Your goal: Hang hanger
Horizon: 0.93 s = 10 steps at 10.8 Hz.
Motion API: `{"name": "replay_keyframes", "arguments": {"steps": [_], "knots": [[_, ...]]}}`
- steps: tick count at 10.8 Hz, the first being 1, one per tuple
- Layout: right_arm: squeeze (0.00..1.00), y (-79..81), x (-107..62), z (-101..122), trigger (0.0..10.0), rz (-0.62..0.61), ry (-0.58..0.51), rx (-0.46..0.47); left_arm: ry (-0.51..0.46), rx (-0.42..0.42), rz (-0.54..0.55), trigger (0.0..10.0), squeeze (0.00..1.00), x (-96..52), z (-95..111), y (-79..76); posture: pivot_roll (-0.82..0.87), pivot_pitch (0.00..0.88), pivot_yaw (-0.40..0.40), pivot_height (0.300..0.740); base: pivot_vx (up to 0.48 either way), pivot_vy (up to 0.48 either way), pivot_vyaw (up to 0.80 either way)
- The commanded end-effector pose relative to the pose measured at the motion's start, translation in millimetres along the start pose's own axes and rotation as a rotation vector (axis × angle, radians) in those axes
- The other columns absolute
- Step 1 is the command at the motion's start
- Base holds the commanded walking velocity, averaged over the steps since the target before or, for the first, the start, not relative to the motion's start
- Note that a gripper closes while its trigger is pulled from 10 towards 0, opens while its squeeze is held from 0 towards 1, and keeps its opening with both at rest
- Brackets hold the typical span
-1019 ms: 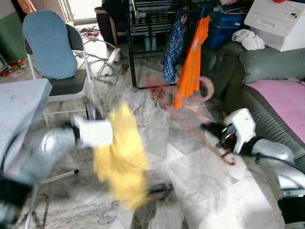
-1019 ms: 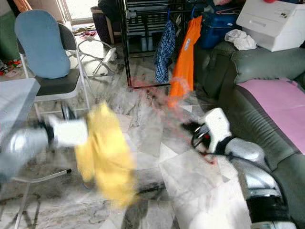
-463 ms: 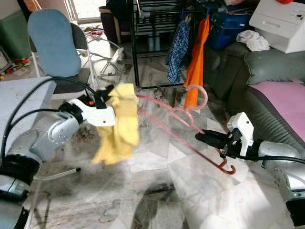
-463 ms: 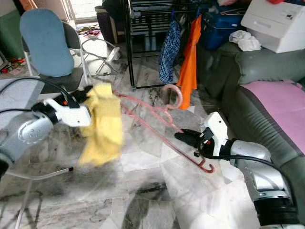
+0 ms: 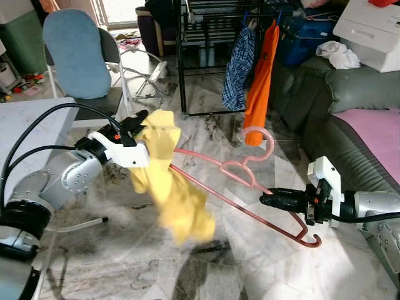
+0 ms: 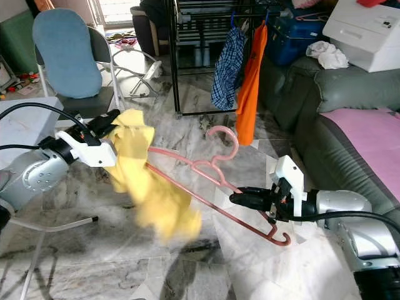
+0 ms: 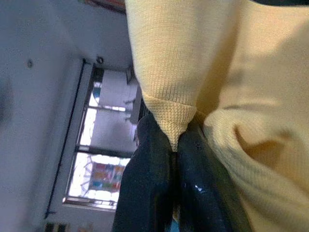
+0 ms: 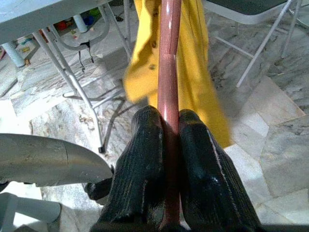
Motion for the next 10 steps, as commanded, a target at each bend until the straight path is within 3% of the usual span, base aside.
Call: {"name": "replay_keyframes", "arguments": {"steps": [1,4,5,7,10], "knots": [[0.00,6.3,3.8,1.1,10.0,0.036,0.000,-0.007,-0.071,-0.024,0.080,10.0,0.00,6.5,14.4,21.8,-0.07,0.028,0.031,0.740,0.000,0.000,0.00],[0.00,17.6,17.9,-13.1,10.0,0.051,0.031,0.005,-0.174,-0.135,0.136,10.0,0.00,10.3,38.1,31.2,-0.06,0.030,0.033,0.740,0.000,0.000,0.00],[0.00,20.5,22.3,-20.1,10.0,0.048,0.046,0.006,-0.179,-0.247,0.172,10.0,0.00,12.5,40.5,42.5,-0.06,0.030,0.033,0.740,0.000,0.000,0.00],[0.00,18.7,24.3,-25.2,10.0,0.035,0.067,-0.007,-0.161,-0.339,0.138,10.0,0.00,13.0,38.6,35.7,-0.05,0.023,0.033,0.740,0.000,0.000,0.00],[0.00,-19.1,27.3,-35.3,10.0,-0.187,0.125,-0.084,-0.116,-0.460,0.106,10.0,0.00,9.8,31.4,29.0,-0.05,0.022,0.032,0.740,0.000,0.000,0.00]]}}
Point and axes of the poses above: a point about 5 cm out from each wrist's last joint towards the gripper, its own x axis pointing out of the wrist towards the gripper, its own z axis along the axis of the wrist's last joint, y = z × x, the point moved 6 cm from there along x, pointing out of the wrist towards the gripper, and after that the axes turned 9 degrees about -x, right-handed, at the moved point
